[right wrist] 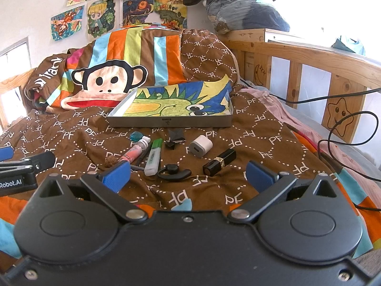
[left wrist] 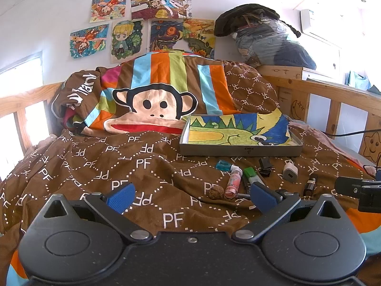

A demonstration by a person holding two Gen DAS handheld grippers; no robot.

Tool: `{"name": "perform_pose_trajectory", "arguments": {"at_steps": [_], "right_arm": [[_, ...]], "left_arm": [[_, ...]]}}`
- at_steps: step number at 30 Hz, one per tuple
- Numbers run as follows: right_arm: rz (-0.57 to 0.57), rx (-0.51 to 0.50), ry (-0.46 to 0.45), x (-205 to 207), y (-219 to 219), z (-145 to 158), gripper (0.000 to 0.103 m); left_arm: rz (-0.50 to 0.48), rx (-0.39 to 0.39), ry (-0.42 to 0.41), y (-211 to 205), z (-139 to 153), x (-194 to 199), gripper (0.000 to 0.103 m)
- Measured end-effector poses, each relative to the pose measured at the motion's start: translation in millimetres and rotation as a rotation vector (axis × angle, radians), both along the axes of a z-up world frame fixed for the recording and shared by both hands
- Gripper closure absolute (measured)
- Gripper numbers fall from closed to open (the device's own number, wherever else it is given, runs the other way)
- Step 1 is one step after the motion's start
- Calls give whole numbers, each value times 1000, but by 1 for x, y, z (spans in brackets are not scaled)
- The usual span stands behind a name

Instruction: Organize rigid objects

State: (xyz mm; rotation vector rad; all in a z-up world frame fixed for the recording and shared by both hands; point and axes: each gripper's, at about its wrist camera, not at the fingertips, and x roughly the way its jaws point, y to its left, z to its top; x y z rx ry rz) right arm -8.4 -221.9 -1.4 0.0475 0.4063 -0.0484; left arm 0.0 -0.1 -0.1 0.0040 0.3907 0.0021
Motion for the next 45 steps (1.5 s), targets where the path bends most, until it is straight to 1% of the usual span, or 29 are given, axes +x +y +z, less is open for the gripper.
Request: {"name": "perform_pose_trajectory", "arguments": {"at_steps": [10,12,16,20,22,26,30,34,37,39,40,42,45], "right_arm": [[10,-16,9,3,1,1,0],[19,-14,13,7,-2,0,0],[46,-19,26,21,-4,-2,0],[79,-74,21,39,-3,-4,0],[104,-97,19,49,-3,-5,0],[148,-178,16,68,1,-7,0],[187,-167,47,89,4,-15,0],[210,-162,78,108,8,-23,0],[217,-147,91,126,10,-30,0],[217,-134,100,133,11,-35,0],[212,-141,104,138,12,-38,0],[214,-154,112,149,17,-45,0],[251,-139,129,163,23,-54,1]], "left_arm": [[3,-23,26,5,2,7,1],[0,-26,32,10,1,14,1],[-23,-13,46,4,0,25,1],[-80,-19,76,4,-2,48,1],[-126,5,87,3,-3,63,1],[-195,41,107,0,-9,93,1],[-253,44,133,2,-21,119,1],[-259,21,185,11,-38,142,1],[-275,22,216,14,-49,154,1],[-289,39,230,14,-54,160,3],[-294,42,236,14,-56,163,6],[-304,36,250,14,-61,167,9],[-316,12,271,16,-67,173,16]]}}
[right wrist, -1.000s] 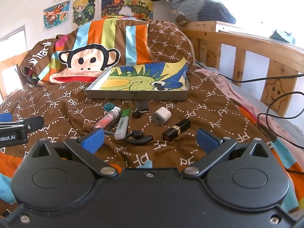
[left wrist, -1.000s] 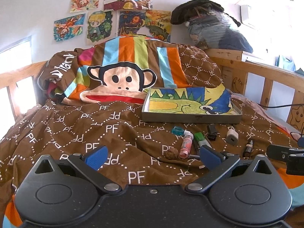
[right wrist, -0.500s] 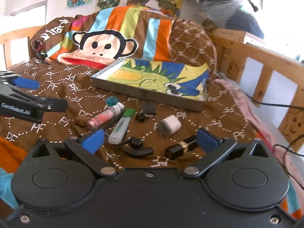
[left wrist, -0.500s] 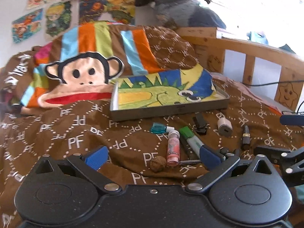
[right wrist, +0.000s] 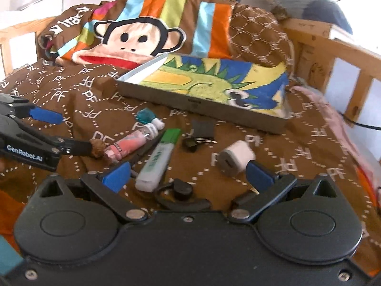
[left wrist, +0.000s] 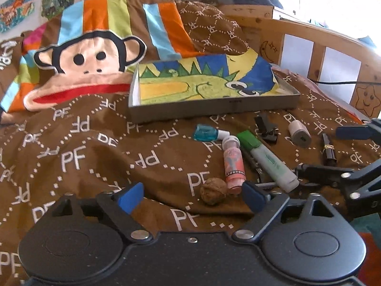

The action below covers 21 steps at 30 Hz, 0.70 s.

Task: Organize rigid objects
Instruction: 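Close the left tool on the walnut while the right tool grasps the green-capped highlighter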

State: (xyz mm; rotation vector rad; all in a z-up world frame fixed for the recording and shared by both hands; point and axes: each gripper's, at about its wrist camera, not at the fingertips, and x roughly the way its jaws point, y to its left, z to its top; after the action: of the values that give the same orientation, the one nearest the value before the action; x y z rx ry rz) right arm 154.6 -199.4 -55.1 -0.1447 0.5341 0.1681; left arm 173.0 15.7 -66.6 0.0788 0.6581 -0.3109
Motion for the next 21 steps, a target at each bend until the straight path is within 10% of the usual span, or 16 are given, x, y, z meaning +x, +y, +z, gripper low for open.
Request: {"name": "perform_pose_trajectory", "arguments": {"at_steps": [21], "right_arm": [[116,50,120,78,31,-44,72]], "left_arm": [[-58,-125,109,1,-21,21,65]]}}
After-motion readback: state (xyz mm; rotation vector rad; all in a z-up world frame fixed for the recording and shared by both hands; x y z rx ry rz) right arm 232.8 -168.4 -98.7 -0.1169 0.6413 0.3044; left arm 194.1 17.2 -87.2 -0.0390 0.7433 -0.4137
